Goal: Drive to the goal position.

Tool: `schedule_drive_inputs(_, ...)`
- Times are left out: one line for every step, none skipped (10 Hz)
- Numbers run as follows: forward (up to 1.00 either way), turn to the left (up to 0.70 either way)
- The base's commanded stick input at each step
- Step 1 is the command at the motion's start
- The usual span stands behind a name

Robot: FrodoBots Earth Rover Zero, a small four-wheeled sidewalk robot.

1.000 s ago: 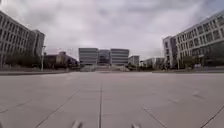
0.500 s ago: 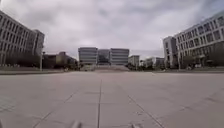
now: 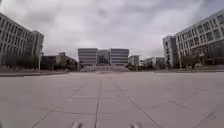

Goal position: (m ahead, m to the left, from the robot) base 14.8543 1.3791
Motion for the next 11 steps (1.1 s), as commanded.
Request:
schedule_drive_inputs(0.7,0.0)
schedule_drive_inputs(0.7,0.0)
schedule_drive_inputs(0.7,0.0)
schedule_drive_inputs(0.7,0.0)
schedule_drive_inputs(0.7,0.0)
schedule_drive_inputs(0.7,0.0)
schedule_drive_inputs(0.7,0.0)
schedule_drive_inputs(0.7,0.0)
schedule_drive_inputs(0.7,0.0)
schedule_drive_inputs(0.7,0.0)
schedule_drive_inputs(0.7,0.0)
